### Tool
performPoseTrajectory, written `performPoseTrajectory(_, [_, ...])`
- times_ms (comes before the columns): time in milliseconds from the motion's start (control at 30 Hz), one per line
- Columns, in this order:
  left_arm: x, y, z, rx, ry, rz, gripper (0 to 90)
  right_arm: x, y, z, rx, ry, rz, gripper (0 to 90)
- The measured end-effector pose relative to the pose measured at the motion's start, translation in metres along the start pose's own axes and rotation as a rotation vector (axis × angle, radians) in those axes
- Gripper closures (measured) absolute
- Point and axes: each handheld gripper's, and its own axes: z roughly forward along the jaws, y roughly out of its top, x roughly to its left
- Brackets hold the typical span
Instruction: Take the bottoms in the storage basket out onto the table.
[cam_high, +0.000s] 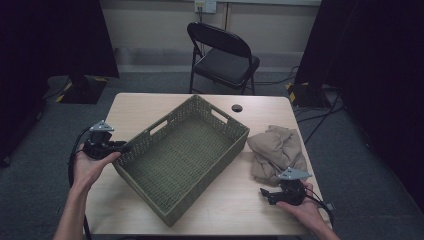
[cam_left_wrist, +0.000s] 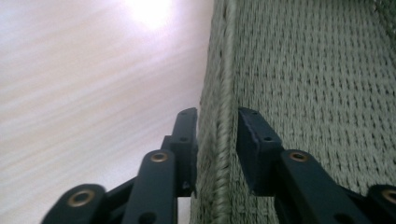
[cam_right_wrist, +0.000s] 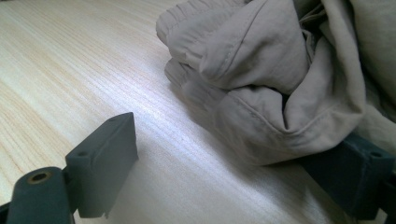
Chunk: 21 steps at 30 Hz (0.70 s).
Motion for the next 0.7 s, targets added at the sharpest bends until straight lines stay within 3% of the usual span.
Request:
performPoseTrajectory(67, [0.002, -0.001, 0.002, 0.015, 0.01, -0.002, 75.3, 0.0, 0.0, 0.0, 0.001, -0.001, 0.0, 12.1])
performPoseTrajectory(133, [0.003, -0.002, 0.002, 0.009, -0.022, -0.02, 79.0, 0.0, 0.0, 0.0, 0.0, 0.0, 0.0, 12.1])
performPoseTrajectory(267, [-0.001, -0.001, 0.002, 0.016, 0.004, -0.003, 83.4, 0.0, 0.0, 0.0, 0.001, 0.0, 0.0, 12.1])
performPoseTrajectory(467, [0.001, -0.004, 0.002, -0.015, 0.022, -0.065, 83.6, 0.0, 0.0, 0.0, 0.0, 0.001, -0.001, 12.1])
performPoseTrajectory(700, [0.012, -0.012, -0.005, -0.034, 0.06, -0.146, 83.2, 0.0, 0.0, 0.0, 0.0, 0.002, -0.002, 12.1])
